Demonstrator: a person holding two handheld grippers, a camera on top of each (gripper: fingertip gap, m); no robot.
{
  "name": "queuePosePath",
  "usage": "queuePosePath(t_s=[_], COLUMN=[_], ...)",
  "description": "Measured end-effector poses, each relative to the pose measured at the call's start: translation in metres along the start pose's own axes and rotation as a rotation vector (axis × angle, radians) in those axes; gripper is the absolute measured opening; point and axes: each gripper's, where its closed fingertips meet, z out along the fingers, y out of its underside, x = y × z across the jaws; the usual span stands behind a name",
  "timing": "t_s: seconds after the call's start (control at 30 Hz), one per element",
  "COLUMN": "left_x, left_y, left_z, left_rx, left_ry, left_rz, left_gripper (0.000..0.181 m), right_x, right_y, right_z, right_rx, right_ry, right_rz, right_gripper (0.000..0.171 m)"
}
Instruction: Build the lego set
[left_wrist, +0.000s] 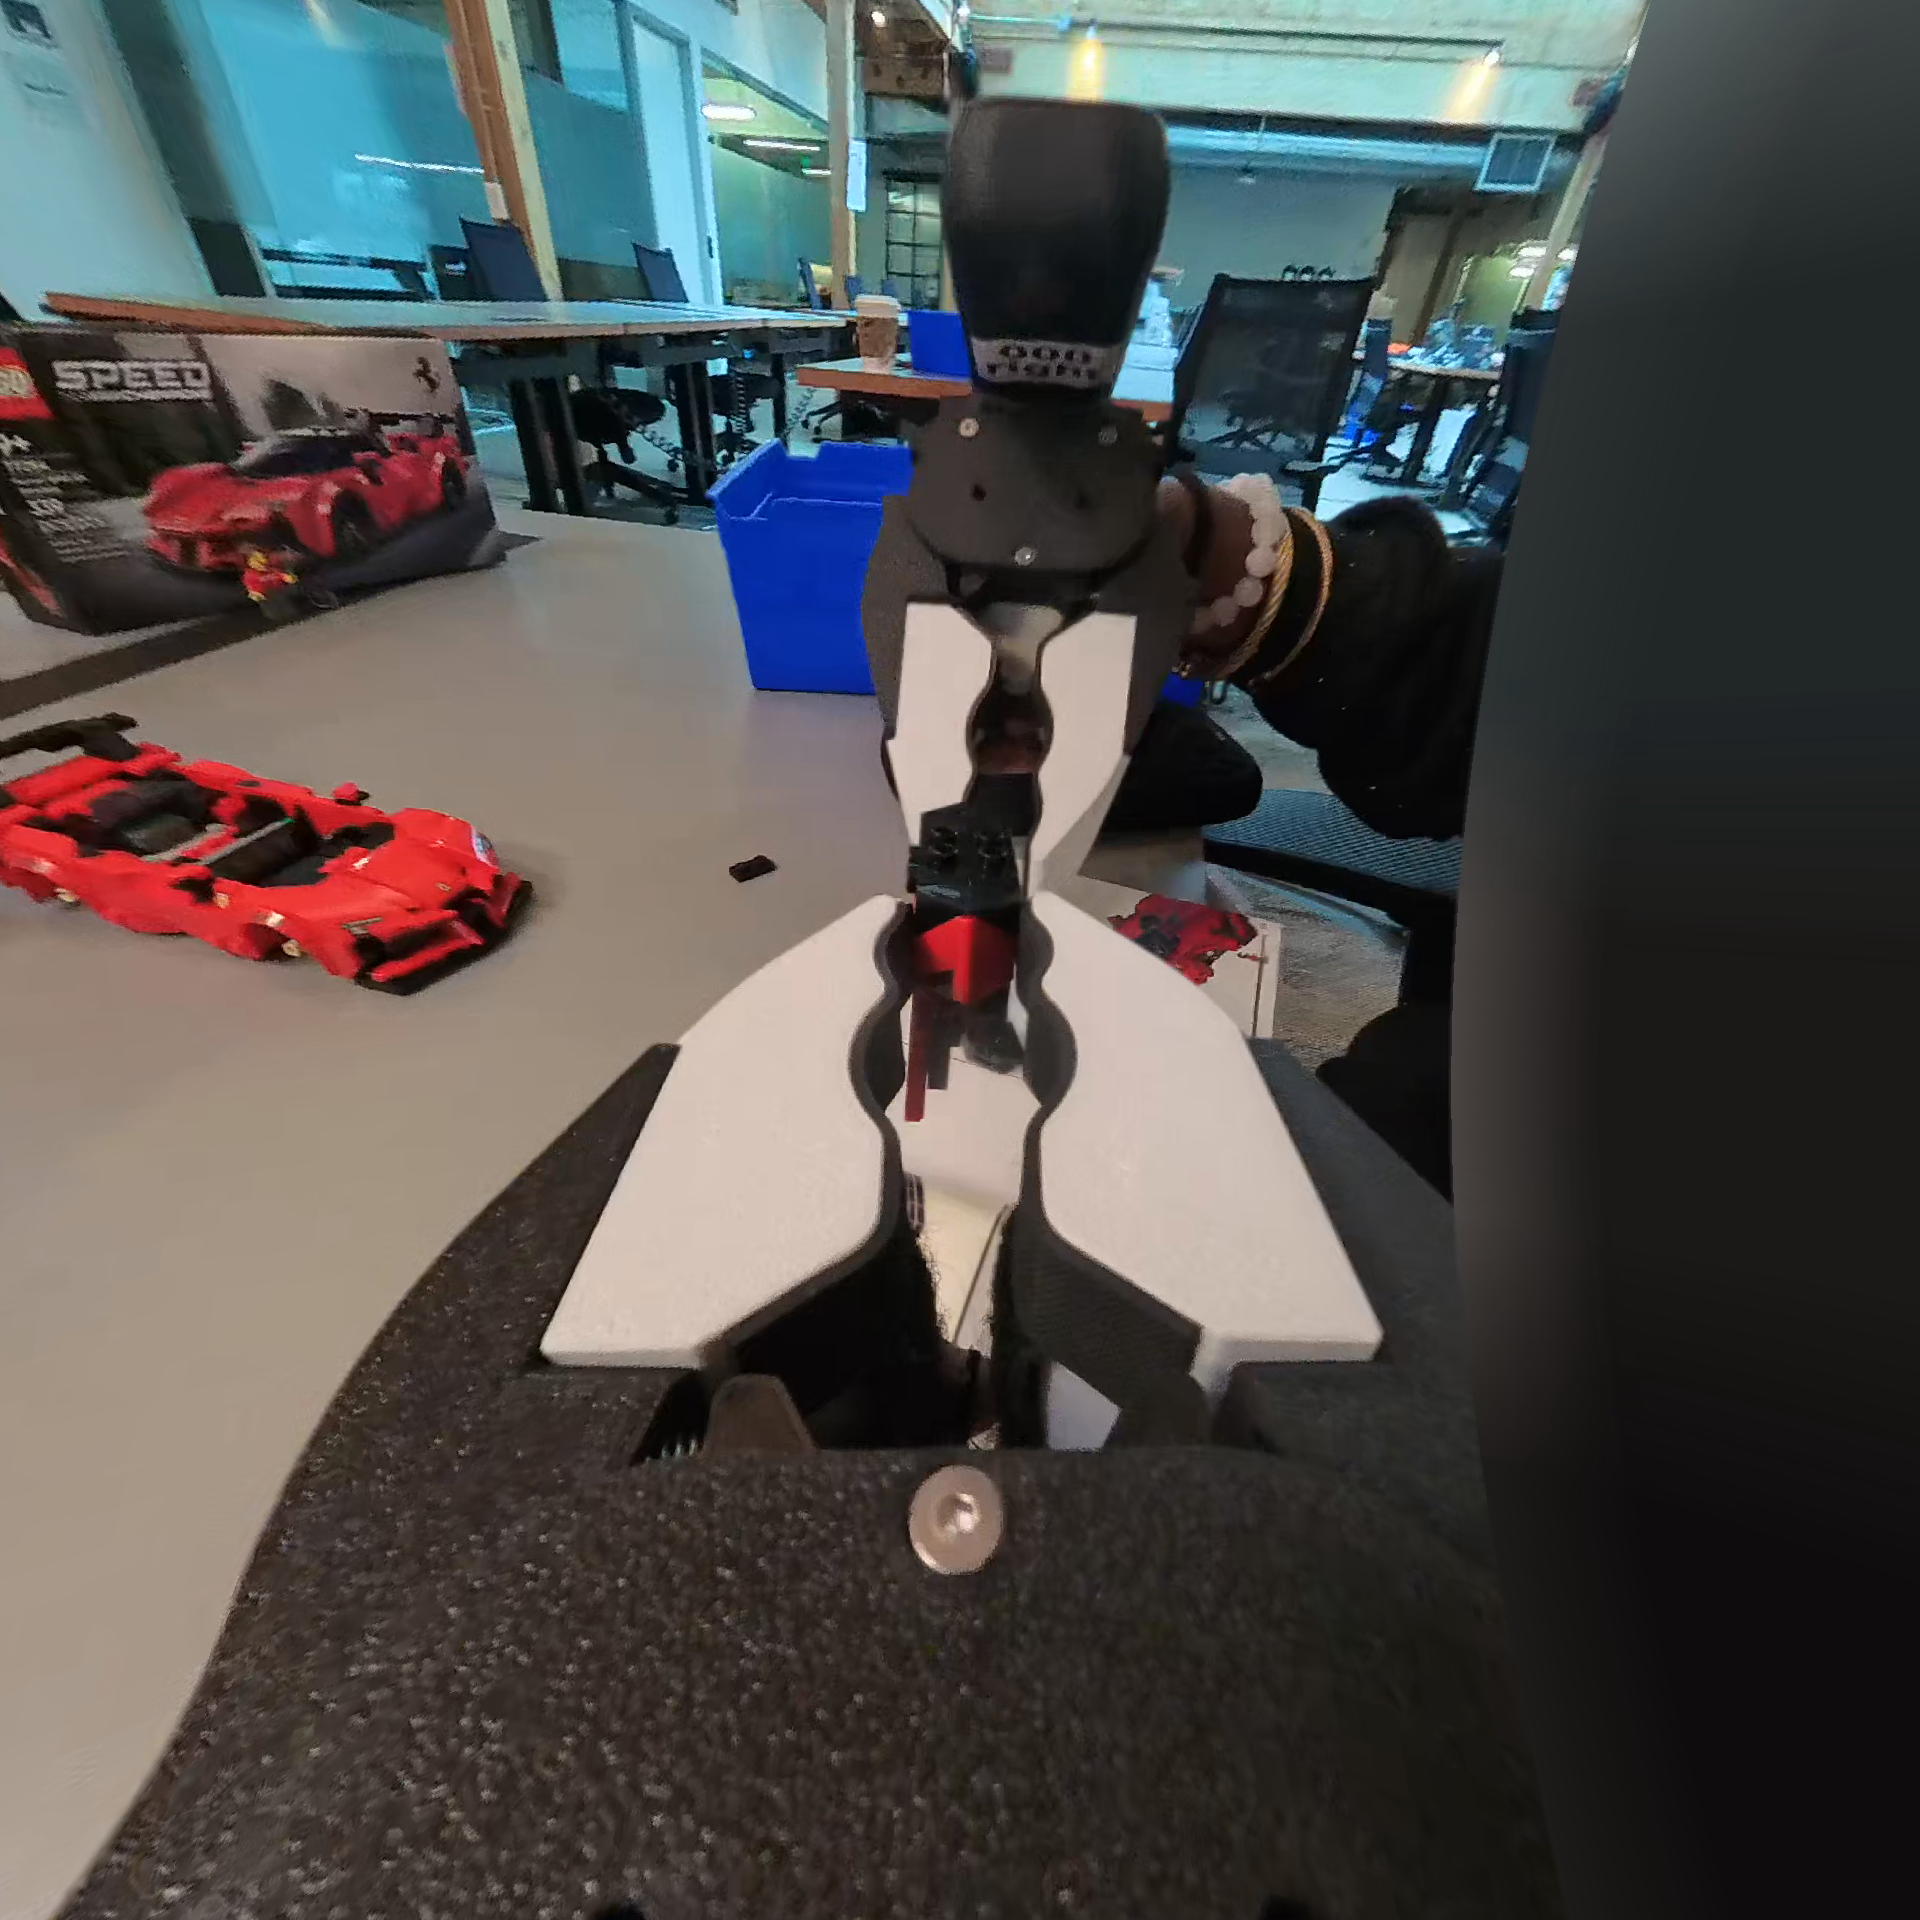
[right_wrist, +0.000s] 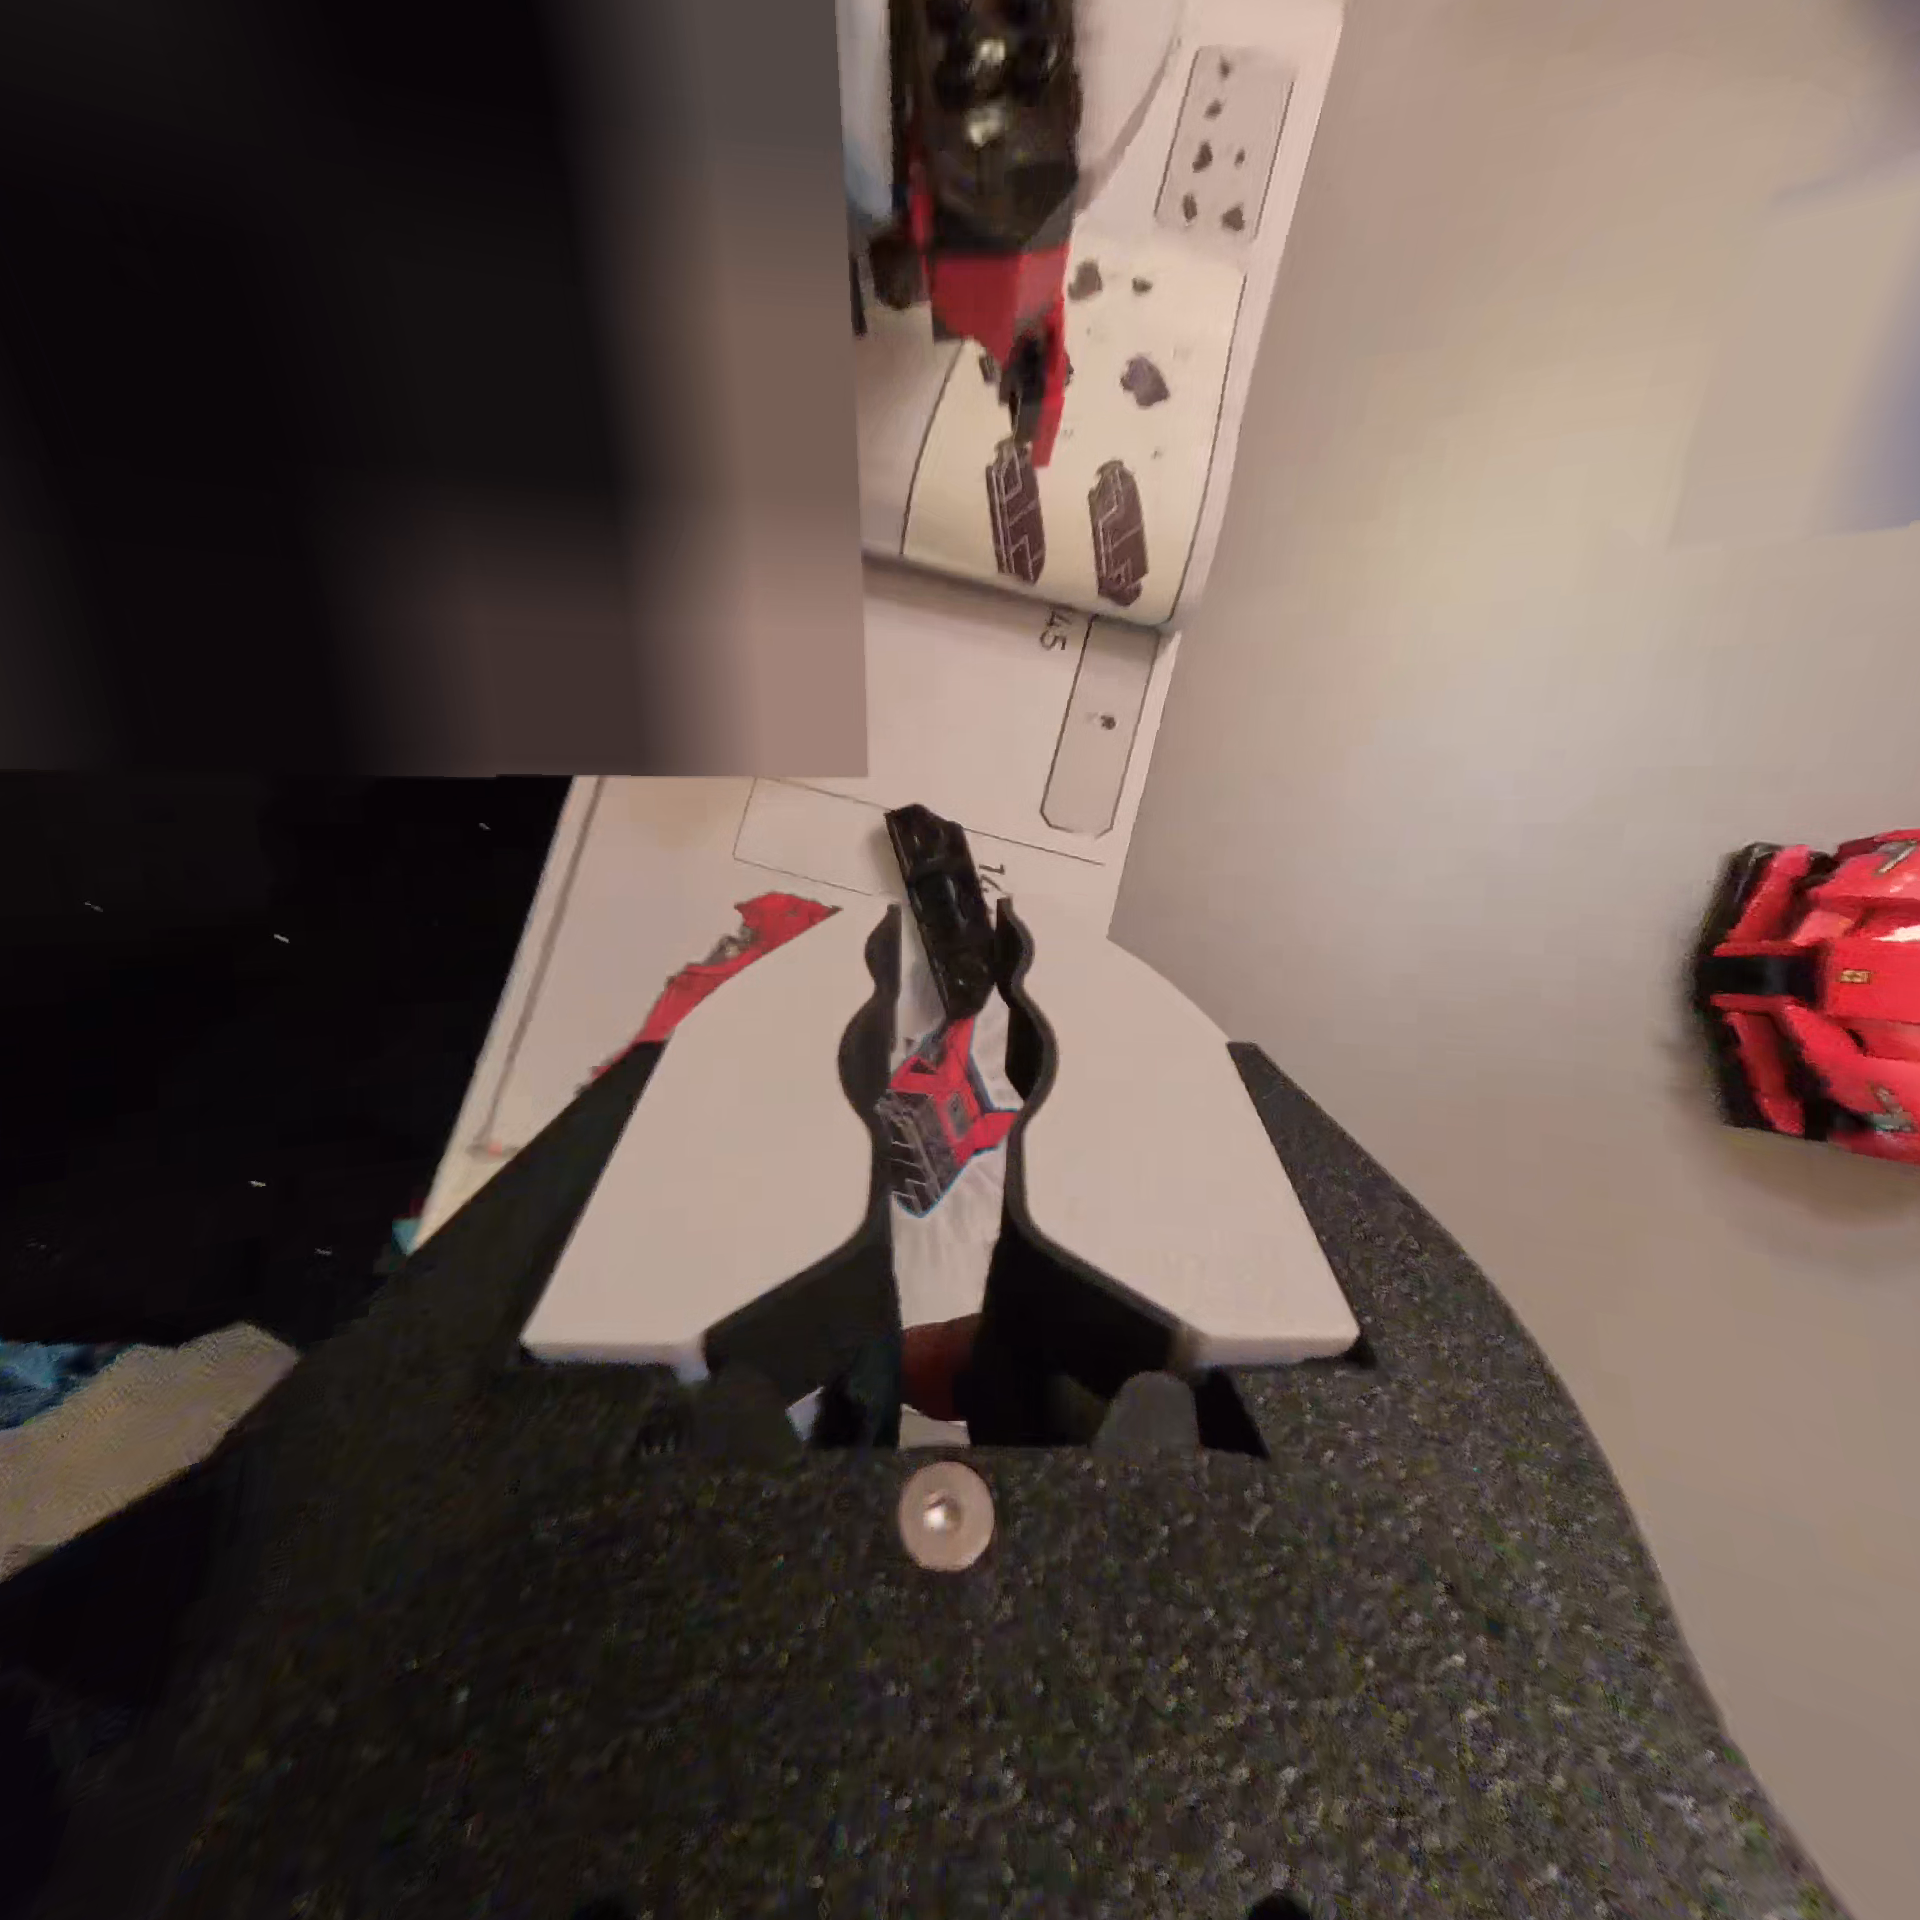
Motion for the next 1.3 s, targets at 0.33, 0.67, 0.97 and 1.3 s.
queuePosePath(t_s=[0.33, 0.67, 0.97, 1.3], left_x=[0.0, -0.004, -0.002, -0.003], left_y=[0.002, -0.002, -0.002, -0.002], left_z=[-0.001, -0.003, -0.002, -0.002], left_rx=[0.011, 0.053, 0.056, 0.057], left_ry=[0.032, 0.026, 0.032, 0.039], left_rz=[-0.027, -0.076, -0.092, -0.108], left_gripper=[0.018, 0.018, 0.018, 0.018], right_x=[0.007, 0.014, 0.006, -0.006], right_y=[0.019, 0.011, 0.004, 0.01], right_z=[0.023, 0.014, 0.011, 0.006], right_rx=[-0.115, -0.085, -0.017, 0.068], right_ry=[-0.163, 0.306, 0.483, 0.449], right_rz=[0.076, -0.202, -0.235, -0.104], right_gripper=[0.026, 0.003, 0.001, 0.002])
